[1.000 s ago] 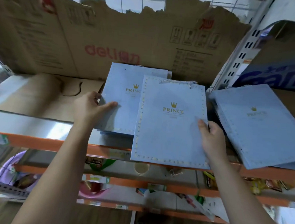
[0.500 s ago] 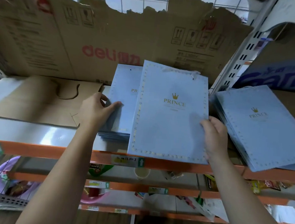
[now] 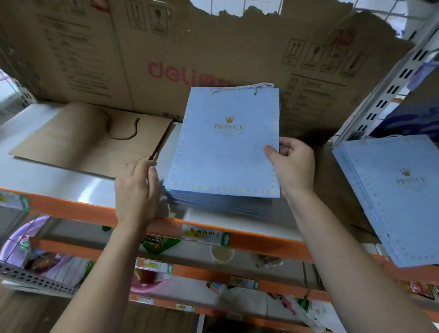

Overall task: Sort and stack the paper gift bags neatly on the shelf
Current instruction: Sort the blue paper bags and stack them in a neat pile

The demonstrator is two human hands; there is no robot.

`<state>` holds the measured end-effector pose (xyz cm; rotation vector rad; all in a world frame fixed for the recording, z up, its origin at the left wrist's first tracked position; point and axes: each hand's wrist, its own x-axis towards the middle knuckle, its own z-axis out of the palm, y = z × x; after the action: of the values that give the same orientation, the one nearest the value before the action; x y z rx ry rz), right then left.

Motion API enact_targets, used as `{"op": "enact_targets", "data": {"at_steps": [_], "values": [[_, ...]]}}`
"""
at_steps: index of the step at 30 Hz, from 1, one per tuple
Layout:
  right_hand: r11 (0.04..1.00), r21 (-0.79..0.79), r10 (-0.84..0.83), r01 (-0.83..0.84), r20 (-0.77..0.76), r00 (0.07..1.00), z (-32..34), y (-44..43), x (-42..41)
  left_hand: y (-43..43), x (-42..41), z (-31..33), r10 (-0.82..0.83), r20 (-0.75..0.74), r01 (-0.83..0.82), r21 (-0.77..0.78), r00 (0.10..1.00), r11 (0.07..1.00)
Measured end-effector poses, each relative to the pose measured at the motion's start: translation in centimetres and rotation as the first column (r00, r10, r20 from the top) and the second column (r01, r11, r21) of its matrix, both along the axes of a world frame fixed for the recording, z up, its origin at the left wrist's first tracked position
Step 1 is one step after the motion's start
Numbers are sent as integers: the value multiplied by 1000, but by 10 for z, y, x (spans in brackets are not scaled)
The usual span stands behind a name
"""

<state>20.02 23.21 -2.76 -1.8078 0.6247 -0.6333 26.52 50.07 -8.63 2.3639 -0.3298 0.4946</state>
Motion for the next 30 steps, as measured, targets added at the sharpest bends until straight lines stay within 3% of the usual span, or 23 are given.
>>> {"op": "enact_targets", "data": {"at_steps": [13, 21, 26, 30], "values": [[915, -399, -63, -58, -285, 956, -6, -3, -11, -4, -2, 0, 49, 9, -49, 49, 999, 998], [879, -420, 147, -228, -216, 965, -5, 8, -50, -4, -1, -2, 57, -28, -56, 25, 998, 998], [846, -313, 291, -431, -406, 866, 2, 20, -72, -6, -5, 1, 66, -20, -66, -2, 998, 998], [832, -325, 254, -450, -498, 829, 0, 30, -72, -7, -6, 1, 71, -24, -71, -25, 997, 997]]}}
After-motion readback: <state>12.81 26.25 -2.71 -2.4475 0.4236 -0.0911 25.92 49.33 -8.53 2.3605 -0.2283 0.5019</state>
